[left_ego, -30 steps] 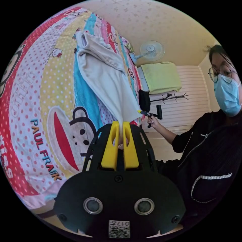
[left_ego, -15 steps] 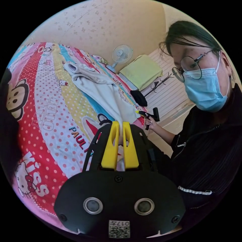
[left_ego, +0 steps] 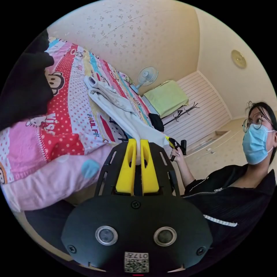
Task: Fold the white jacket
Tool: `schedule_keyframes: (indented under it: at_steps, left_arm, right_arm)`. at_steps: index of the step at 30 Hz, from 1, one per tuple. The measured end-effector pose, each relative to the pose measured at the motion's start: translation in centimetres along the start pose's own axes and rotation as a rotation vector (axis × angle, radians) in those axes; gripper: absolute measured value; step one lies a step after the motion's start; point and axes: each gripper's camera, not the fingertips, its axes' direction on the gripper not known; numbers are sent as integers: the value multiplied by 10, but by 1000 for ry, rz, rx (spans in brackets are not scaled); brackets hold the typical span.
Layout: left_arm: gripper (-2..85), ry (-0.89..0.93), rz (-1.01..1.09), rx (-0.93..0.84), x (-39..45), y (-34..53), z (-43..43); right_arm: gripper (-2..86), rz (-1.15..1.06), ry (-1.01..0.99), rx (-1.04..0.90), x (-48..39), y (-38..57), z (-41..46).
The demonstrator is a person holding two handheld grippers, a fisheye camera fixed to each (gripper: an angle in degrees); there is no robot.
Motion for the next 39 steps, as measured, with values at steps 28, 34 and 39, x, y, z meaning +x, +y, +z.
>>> schedule_keyframes:
  at_steps: [28,34,39]
  left_arm:
    - [136,99,-145,391,-98,-187,11]
    - [140,-257,-63,36,-119,-132,80]
    - [102,-306,-86,53,-132,-104,108]
  right_arm:
    - [119,55,80,-9,70,-163,129]
    - [125,72,91,100,101,-45,120]
    - [101,42,19,-11,107,-8,158]
